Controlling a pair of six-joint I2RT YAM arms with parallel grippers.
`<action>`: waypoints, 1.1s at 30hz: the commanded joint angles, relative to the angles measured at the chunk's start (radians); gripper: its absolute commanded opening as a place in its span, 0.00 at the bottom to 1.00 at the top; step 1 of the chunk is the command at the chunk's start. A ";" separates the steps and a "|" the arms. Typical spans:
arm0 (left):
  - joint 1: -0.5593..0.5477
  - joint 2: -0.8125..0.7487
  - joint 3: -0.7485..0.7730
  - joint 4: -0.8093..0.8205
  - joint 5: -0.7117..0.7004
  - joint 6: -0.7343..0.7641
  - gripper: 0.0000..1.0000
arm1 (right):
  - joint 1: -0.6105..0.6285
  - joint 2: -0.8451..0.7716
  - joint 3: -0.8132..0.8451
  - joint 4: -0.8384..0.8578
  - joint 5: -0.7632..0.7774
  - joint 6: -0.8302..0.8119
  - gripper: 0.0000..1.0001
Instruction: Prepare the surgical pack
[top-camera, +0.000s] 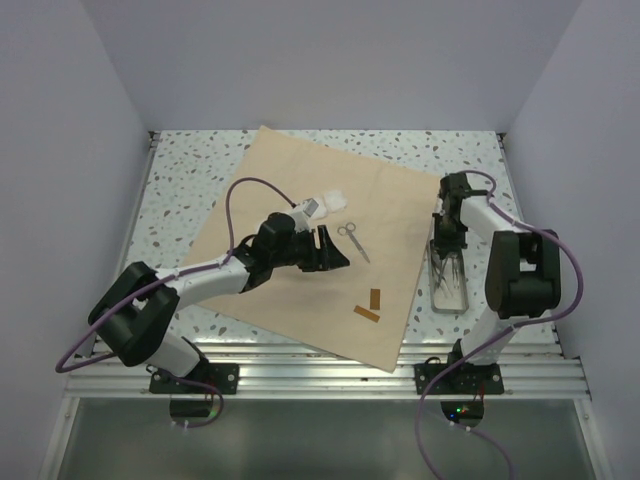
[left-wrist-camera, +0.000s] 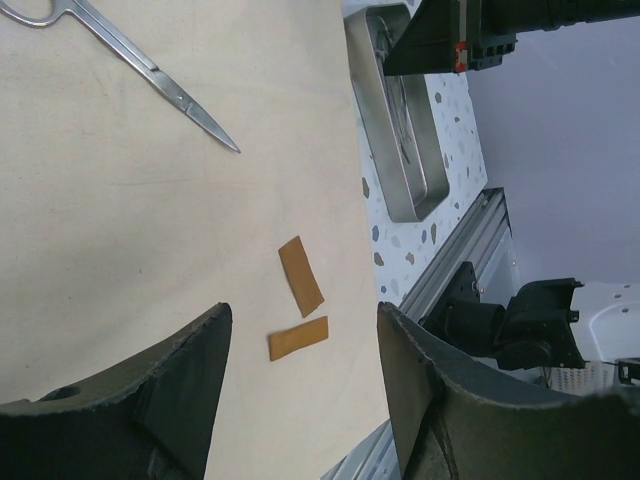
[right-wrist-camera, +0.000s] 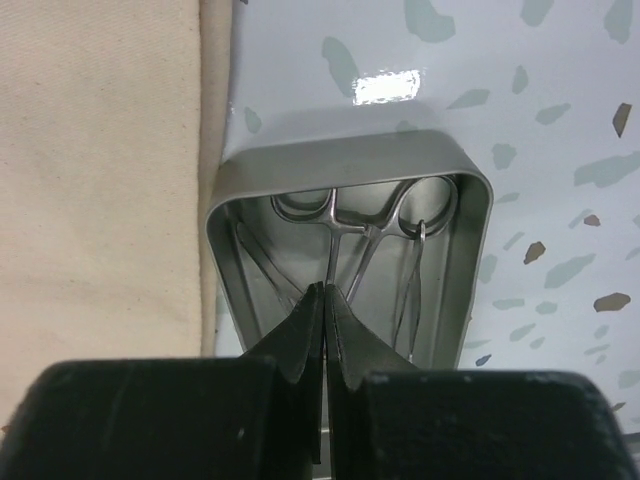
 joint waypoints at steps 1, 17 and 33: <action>0.008 -0.005 0.011 0.048 0.011 0.015 0.63 | -0.002 0.024 0.017 0.032 -0.043 0.016 0.00; 0.009 0.011 0.023 0.040 0.012 0.020 0.63 | -0.002 0.009 0.000 -0.028 0.101 0.013 0.00; 0.009 0.118 0.208 -0.265 -0.249 -0.032 0.68 | 0.235 -0.111 0.168 -0.026 -0.114 0.076 0.39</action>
